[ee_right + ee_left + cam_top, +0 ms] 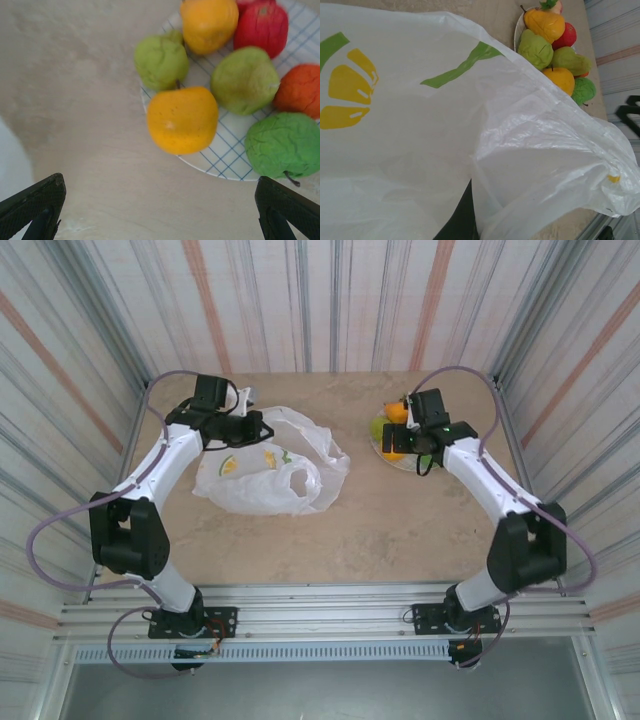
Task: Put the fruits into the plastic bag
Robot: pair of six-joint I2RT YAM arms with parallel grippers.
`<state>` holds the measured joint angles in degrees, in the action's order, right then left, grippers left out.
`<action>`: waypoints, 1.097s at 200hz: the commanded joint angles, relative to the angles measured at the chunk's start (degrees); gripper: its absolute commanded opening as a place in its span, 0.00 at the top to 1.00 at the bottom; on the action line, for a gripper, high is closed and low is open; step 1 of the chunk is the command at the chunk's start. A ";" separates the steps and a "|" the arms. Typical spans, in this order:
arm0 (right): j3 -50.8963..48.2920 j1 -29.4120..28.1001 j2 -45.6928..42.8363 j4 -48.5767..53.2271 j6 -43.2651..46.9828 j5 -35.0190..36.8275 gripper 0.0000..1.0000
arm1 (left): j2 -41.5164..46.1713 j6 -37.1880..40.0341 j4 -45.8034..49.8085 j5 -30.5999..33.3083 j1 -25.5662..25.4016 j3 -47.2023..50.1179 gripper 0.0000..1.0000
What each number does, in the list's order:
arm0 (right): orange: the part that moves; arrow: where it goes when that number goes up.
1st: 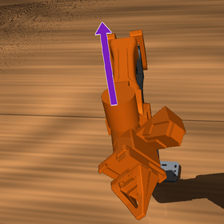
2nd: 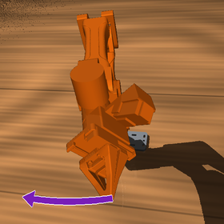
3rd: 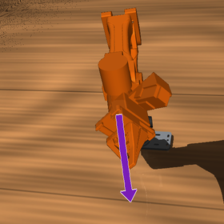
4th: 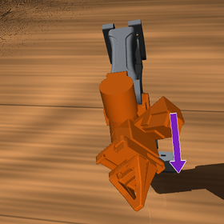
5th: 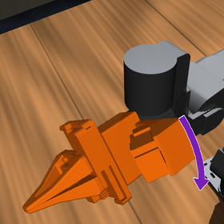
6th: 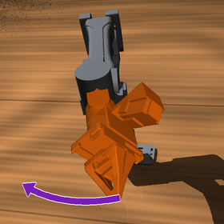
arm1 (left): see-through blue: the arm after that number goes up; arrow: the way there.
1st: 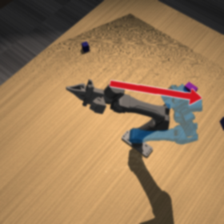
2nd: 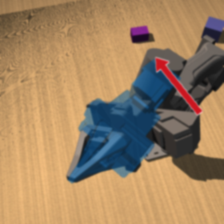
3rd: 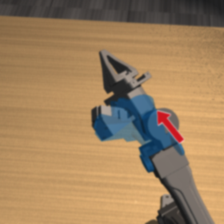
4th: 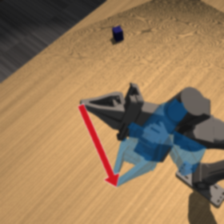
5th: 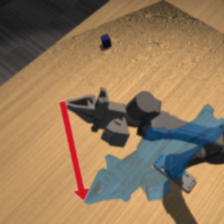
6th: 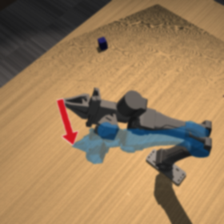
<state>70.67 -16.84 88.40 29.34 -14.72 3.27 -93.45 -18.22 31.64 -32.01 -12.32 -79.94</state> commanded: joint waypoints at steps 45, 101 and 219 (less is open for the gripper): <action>8.40 0.26 14.79 2.15 1.68 3.24 0.01 | 2.05 -1.25 -0.71 -2.70 0.45 0.77 1.00; 14.21 0.24 23.63 3.57 3.95 6.12 0.01 | 2.04 -0.81 -0.53 -2.91 0.46 0.71 1.00; 17.75 0.53 29.03 3.88 7.51 7.47 0.16 | 1.69 -0.24 -0.41 -4.28 0.47 0.40 1.00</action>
<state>87.22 -16.73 117.30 31.81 -8.38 10.50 -93.43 -18.92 31.27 -34.70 -12.32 -79.83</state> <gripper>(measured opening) 0.872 0.048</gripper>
